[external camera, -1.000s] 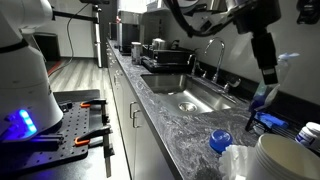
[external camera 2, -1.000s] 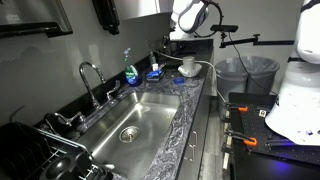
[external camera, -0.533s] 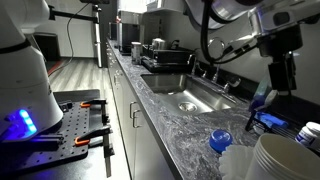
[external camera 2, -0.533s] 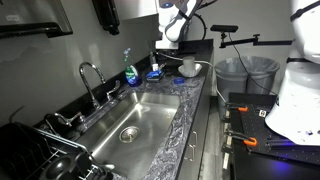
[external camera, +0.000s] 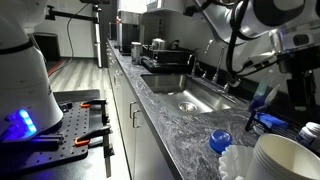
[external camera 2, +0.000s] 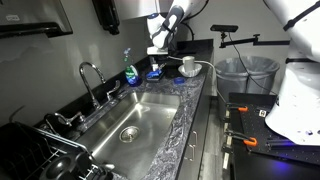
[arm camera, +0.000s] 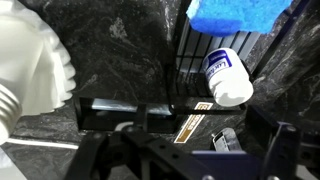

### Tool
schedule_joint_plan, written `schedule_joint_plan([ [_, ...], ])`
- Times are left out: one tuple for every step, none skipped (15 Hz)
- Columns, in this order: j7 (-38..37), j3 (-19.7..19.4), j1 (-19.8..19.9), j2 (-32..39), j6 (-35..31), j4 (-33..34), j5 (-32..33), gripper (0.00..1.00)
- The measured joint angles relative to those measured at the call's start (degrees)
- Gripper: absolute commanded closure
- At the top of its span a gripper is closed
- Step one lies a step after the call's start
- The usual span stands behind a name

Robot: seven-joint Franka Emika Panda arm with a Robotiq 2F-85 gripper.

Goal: Pick the bottle and move it to the left on the counter

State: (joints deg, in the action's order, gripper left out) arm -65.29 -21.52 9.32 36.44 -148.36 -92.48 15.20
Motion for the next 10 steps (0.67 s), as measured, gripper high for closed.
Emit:
schedule_joint_plan([
  [0.0,-0.2,0.1,1.6,1.0,2.0,-1.0,0.00],
  [0.1,-0.2,0.4,3.0,1.7,3.7,-2.1,0.00],
  [0.4,-0.1,0.7,4.3,2.1,5.2,-3.3,0.00],
  [0.8,0.0,0.9,5.4,2.1,6.6,-4.2,0.00],
  [0.9,0.0,1.0,6.2,2.1,7.6,-5.0,0.00],
  [1.0,0.1,1.1,7.0,2.1,8.6,-5.6,0.00],
  [1.0,0.2,1.2,7.7,2.1,9.5,-6.1,0.00],
  [1.3,0.3,1.2,8.3,2.1,10.3,-6.5,0.00],
  [1.5,0.4,1.2,8.8,2.1,11.1,-6.8,0.00],
  [1.8,0.4,1.2,9.5,2.1,12.1,-7.0,0.00],
])
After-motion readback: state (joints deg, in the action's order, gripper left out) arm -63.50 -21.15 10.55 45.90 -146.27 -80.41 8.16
